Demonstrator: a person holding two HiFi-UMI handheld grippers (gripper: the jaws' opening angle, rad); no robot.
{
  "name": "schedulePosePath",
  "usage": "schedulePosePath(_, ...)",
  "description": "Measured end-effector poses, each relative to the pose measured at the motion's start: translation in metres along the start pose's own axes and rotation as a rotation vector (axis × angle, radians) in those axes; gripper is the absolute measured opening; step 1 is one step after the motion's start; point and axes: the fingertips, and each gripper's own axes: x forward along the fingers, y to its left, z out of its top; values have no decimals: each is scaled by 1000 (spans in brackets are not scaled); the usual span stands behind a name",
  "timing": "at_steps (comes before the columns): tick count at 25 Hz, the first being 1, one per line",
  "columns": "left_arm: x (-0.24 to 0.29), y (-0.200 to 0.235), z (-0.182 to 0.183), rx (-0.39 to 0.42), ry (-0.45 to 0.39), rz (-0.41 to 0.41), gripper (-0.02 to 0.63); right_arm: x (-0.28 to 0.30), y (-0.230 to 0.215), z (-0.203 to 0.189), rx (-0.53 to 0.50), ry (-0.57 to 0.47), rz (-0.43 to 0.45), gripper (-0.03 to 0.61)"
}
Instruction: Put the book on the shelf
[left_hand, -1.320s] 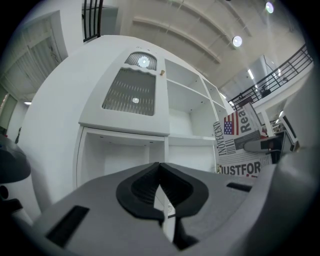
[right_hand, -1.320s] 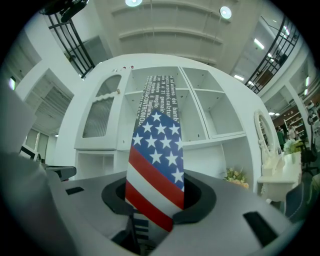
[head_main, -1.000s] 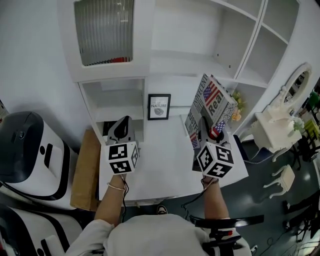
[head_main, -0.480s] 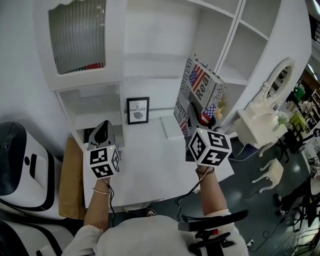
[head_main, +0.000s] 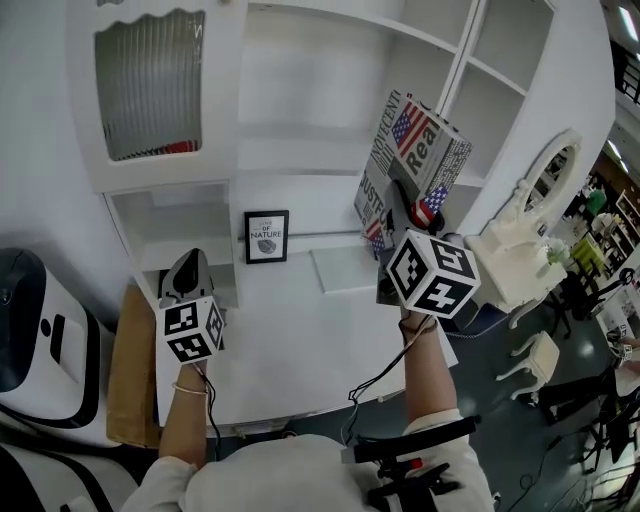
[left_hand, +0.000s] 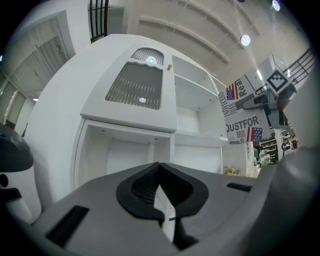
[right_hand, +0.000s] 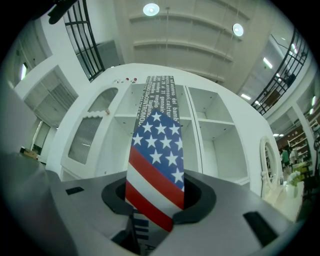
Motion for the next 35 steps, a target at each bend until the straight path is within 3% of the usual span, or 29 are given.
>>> schedulePosePath(17, 11, 11, 12, 34, -9, 50, 8, 51, -34, 57, -23, -113, -44, 172)
schedulePosePath(35, 31, 23, 15, 49, -17, 133, 8, 129, -60, 27, -19, -96, -62, 172)
